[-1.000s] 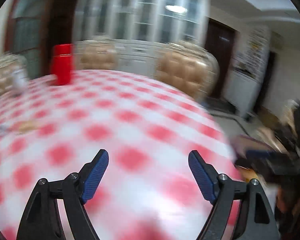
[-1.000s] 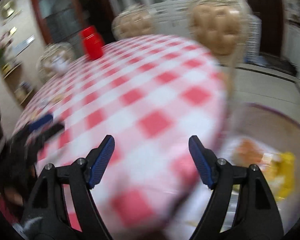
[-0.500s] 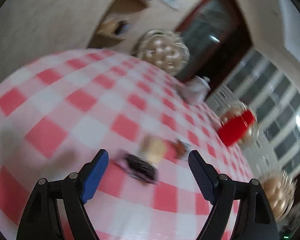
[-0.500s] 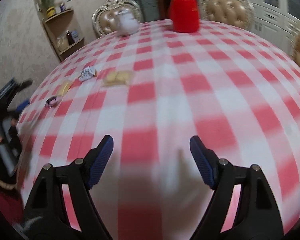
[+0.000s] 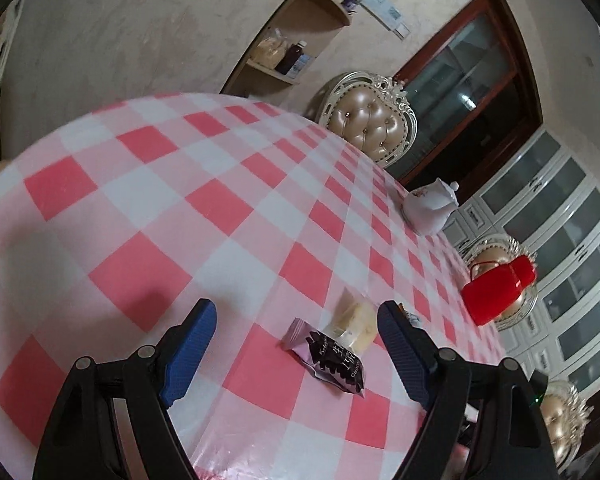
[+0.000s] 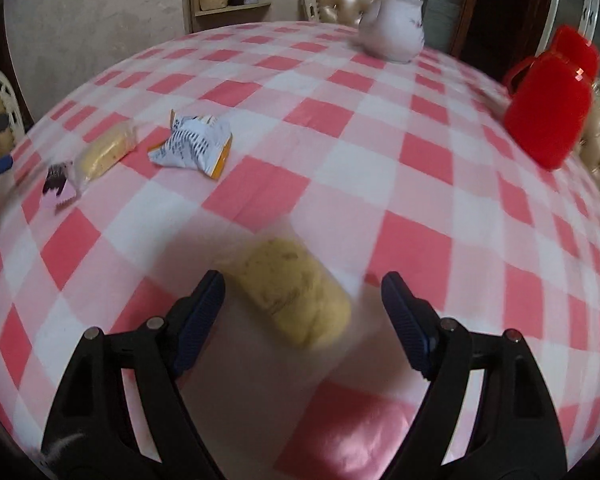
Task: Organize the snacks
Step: 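Grasp the yellow cake packet with the right tool, then grasp the dark chocolate bar with the left tool, then carry both held snacks over to the white box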
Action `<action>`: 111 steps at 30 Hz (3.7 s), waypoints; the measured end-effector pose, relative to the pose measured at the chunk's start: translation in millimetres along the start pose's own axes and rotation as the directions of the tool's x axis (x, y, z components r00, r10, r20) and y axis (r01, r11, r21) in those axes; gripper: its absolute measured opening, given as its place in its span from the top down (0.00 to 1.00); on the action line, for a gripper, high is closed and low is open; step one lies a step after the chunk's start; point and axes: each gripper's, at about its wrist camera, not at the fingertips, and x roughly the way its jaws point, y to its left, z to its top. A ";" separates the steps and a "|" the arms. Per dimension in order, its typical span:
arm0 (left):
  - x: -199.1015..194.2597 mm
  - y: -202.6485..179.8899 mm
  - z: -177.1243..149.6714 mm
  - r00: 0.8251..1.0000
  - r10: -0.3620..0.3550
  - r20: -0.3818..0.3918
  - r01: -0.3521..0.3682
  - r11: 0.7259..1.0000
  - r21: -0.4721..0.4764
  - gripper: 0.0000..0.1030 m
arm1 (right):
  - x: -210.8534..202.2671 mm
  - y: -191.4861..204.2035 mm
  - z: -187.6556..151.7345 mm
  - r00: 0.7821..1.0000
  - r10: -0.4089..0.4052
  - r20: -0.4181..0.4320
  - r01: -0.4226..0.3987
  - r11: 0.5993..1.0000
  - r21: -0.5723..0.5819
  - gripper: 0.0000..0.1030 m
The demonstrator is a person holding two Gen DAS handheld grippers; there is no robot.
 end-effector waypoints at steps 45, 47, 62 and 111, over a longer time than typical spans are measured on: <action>49.6 -51.3 -40.7 0.941 0.310 -0.132 -0.254 0.910 0.329 0.27 | -139.9 94.4 -124.6 0.969 0.119 0.217 -0.213 0.850 0.482 0.62; 53.1 -57.2 -47.1 0.930 0.357 -0.088 -0.300 0.875 0.380 0.52 | -140.2 93.8 -125.1 0.969 0.118 0.217 -0.213 0.847 0.488 0.62; -40.3 -85.6 -94.0 0.998 0.057 -0.015 -0.048 0.931 0.361 0.73 | -124.8 82.5 -130.4 0.973 0.076 0.217 -0.181 0.834 0.521 0.62; -195.6 -194.8 -341.4 0.872 -0.297 -0.389 0.488 0.587 0.646 0.73 | -339.8 49.3 -362.7 0.927 -0.193 0.323 -0.130 0.639 0.758 0.62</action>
